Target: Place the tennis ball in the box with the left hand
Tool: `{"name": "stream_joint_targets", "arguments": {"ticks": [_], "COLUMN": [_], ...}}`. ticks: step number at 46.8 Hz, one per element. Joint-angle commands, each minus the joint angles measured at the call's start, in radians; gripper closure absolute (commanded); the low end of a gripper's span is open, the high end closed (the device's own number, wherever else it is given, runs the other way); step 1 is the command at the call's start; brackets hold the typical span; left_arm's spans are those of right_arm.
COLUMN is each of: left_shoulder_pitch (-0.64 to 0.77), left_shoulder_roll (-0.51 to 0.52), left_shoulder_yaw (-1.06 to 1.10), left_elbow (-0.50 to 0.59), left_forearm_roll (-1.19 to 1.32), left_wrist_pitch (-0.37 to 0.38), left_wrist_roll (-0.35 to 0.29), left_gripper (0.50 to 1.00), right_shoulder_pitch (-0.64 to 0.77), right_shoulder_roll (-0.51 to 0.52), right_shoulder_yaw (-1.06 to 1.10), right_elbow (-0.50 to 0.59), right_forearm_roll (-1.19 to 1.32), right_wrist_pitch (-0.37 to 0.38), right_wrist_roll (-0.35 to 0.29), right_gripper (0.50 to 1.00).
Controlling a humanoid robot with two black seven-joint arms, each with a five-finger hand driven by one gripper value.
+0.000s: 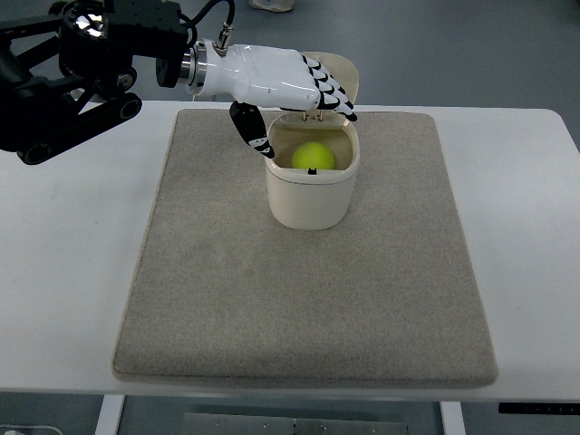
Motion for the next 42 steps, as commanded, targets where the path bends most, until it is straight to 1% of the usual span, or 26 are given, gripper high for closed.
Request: {"name": "stream_joint_targets", "arguments": {"ticks": [1, 4, 7, 13, 19, 23, 28, 29, 36, 42], "left_shoulder_pitch": [0.002, 0.0, -0.002, -0.014, -0.017, -0.017, -0.008, -0.006, 0.005, 0.055], "left_shoulder_roll": [0.008, 0.022, 0.055, 0.117, 0.2, 0.247, 0.33, 0.347, 0.439, 0.476], "left_shoulder_yaw": [-0.001, -0.001, -0.001, -0.001, -0.001, -0.001, 0.0, 0.0, 0.002, 0.026], "left_elbow": [-0.006, -0.019, -0.042, -0.09, -0.135, -0.138, -0.128, -0.127, -0.081, -0.013], "left_forearm_roll": [-0.014, -0.049, -0.11, -0.282, -0.448, -0.552, -0.684, -0.704, -0.779, -0.903], "left_wrist_pitch": [-0.011, -0.017, -0.044, -0.142, -0.256, -0.322, -0.412, -0.422, -0.422, -0.422], "left_wrist_roll": [0.0, 0.0, 0.001, 0.001, 0.001, 0.001, 0.001, 0.001, 0.001, 0.001], "left_gripper": [0.51, 0.508, 0.506, 0.506, 0.506, 0.506, 0.506, 0.506, 0.506, 0.506], "right_shoulder_pitch": [0.0, 0.0, 0.0, 0.0, 0.0, 0.0, 0.0, 0.0, 0.0, 0.0], "right_shoulder_roll": [0.0, 0.0, 0.0, 0.0, 0.0, 0.0, 0.0, 0.0, 0.0, 0.0], "right_shoulder_yaw": [-0.001, -0.001, 0.001, -0.001, -0.001, 0.001, 0.001, -0.001, 0.001, 0.001], "right_elbow": [0.0, 0.0, 0.0, 0.0, 0.0, 0.0, 0.0, 0.0, 0.0, 0.0], "right_forearm_roll": [0.0, 0.0, 0.0, 0.0, 0.0, 0.0, 0.0, 0.0, 0.0, 0.0], "right_wrist_pitch": [-0.001, 0.0, 0.0, 0.0, 0.0, 0.0, 0.0, 0.0, 0.0, 0.0], "right_wrist_roll": [0.001, 0.001, 0.001, 0.0, 0.001, 0.001, 0.0, 0.0, 0.001, 0.001], "right_gripper": [0.562, 0.562, 0.56, 0.562, 0.562, 0.56, 0.562, 0.562, 0.562, 0.562]}}
